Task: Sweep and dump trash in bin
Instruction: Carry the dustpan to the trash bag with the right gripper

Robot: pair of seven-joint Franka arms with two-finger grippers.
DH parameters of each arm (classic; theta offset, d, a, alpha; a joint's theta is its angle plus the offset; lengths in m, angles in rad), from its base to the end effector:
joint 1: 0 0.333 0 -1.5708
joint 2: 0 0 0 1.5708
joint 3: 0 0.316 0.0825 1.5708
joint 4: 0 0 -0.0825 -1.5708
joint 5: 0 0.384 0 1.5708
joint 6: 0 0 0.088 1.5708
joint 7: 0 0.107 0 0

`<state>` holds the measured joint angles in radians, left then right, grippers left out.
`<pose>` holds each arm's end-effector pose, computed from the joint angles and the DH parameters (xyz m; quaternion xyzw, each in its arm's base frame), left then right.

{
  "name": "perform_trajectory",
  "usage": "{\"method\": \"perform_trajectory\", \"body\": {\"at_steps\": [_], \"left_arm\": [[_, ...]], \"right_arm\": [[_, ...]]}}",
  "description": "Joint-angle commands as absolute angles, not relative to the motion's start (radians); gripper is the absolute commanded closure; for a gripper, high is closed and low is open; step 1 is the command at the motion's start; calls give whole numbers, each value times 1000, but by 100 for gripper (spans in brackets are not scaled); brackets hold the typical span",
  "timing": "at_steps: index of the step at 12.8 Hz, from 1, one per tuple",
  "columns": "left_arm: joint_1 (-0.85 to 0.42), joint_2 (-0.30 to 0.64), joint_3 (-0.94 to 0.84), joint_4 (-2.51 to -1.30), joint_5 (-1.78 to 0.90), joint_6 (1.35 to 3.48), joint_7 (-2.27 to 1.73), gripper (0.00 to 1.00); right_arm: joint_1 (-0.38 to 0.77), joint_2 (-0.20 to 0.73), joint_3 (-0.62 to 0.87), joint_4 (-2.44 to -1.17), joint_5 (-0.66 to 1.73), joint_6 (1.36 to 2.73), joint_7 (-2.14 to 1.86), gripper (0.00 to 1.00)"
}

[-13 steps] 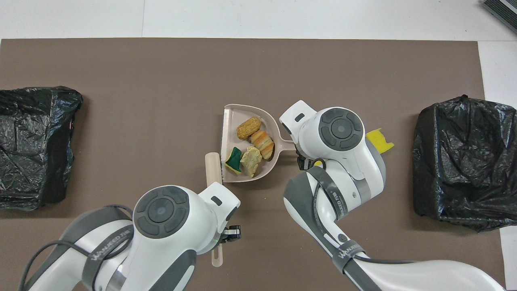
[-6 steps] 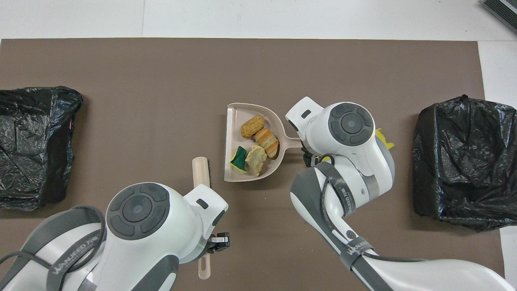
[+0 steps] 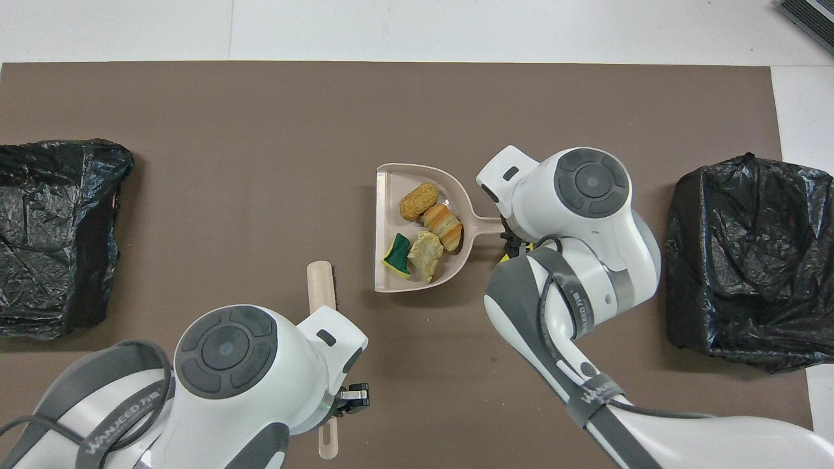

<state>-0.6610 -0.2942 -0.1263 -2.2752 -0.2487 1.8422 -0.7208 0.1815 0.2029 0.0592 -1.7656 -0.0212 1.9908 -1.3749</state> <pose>0.2993 -0.3316 0.4642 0.9926 0.0125 -0.1179 0.0250 0.6037 0.1446 0.4484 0.6885 0.7252 0.0075 0.0093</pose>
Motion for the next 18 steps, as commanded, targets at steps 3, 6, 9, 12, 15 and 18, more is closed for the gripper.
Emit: {"method": "perform_trajectory", "body": {"at_steps": [3,6,9,12,15,18], "left_arm": [[-796,-198,-120,-2348,-249,2055,-773,100],[-844,-146,-120,-2401,-249,2201,-830,100],[-867,-126,-120,-2401,-250,2229,-892,100],[-894,-97,-120,-2404,-250,2273,-904,100],[-882,-98,-120,-2411,-250,2266,-807,100],[-876,-97,-118,-2411,-250,2264,-792,100]], "right_arm": [[-29,167,58,-1747,5,1947,-1673,100],[-156,169,57,-1727,-12,1950,-1709,100],[-276,155,55,-1710,-47,1948,-1724,100],[-395,127,55,-1707,-92,1951,-1840,100],[-460,62,57,-1715,-222,1937,-1951,100],[-479,-7,48,-1784,-364,1927,-1918,100]]}}
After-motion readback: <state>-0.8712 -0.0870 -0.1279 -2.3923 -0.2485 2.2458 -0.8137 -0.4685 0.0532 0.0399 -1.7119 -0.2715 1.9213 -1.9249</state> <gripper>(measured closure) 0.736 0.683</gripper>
